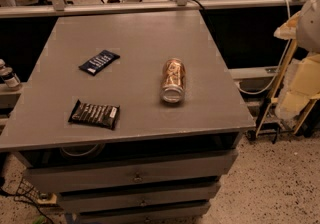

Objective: Place orange can upright

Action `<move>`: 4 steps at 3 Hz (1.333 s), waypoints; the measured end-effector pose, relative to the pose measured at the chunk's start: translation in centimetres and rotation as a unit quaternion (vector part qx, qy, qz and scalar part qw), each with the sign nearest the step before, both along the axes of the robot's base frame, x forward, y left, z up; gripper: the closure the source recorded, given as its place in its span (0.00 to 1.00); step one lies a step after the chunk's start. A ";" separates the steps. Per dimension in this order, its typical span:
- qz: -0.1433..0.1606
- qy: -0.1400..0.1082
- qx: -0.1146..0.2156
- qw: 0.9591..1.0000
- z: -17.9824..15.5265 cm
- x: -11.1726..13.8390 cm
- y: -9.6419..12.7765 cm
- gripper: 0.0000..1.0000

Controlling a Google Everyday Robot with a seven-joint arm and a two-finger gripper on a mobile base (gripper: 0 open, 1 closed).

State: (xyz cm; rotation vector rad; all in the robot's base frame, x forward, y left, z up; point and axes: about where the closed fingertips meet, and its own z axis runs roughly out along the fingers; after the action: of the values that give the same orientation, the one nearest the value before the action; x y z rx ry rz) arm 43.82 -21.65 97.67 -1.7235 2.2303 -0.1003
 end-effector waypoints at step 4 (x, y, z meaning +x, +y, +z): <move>0.315 0.043 -0.006 0.948 -3.5 10.6 11.5 0.00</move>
Offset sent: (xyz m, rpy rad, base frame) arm 0.0872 0.0727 -0.0293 -0.0327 0.1324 0.5543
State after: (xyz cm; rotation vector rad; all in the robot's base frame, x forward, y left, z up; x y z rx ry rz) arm 54.41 -10.16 94.22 -2.3897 1.6223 0.1129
